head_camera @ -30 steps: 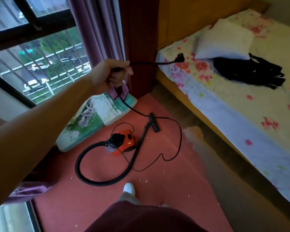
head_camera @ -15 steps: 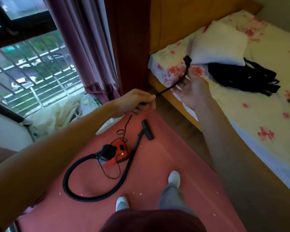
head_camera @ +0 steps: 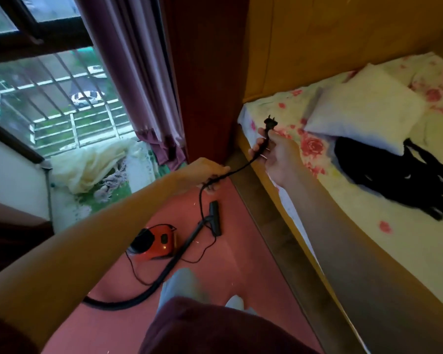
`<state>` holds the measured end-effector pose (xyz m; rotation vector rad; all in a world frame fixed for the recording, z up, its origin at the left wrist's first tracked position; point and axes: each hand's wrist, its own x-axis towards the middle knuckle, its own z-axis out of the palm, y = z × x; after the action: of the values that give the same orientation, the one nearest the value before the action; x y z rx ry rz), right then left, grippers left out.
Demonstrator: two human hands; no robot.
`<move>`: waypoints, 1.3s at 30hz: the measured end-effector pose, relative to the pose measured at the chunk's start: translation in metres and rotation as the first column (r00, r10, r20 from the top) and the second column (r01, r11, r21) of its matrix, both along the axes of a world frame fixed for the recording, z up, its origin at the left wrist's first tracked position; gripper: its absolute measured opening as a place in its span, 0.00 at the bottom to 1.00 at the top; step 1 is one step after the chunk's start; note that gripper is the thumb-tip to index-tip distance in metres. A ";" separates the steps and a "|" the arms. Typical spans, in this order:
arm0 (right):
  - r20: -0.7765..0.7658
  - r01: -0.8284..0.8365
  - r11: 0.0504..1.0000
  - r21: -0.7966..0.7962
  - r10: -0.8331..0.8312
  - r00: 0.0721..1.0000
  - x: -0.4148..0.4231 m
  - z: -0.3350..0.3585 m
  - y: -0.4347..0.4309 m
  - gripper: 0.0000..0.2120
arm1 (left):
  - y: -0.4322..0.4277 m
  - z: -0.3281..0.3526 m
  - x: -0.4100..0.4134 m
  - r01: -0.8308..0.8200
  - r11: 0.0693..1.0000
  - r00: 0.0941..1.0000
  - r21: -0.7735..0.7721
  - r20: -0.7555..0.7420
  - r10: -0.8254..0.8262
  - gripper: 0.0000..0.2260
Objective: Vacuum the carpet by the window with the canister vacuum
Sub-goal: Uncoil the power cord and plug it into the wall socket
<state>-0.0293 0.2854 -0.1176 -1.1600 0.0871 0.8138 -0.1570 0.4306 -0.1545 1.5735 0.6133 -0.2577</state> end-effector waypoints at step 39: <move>0.041 -0.318 0.835 -0.448 0.374 0.926 0.500 -0.098 0.285 0.09 | 0.189 -0.085 0.467 -0.305 0.952 0.935 0.036 -0.179 0.307 0.06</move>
<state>0.4706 0.5703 -0.2161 -1.6837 -0.0548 1.0730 0.3102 0.6200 -0.2395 1.4462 0.9933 -0.1649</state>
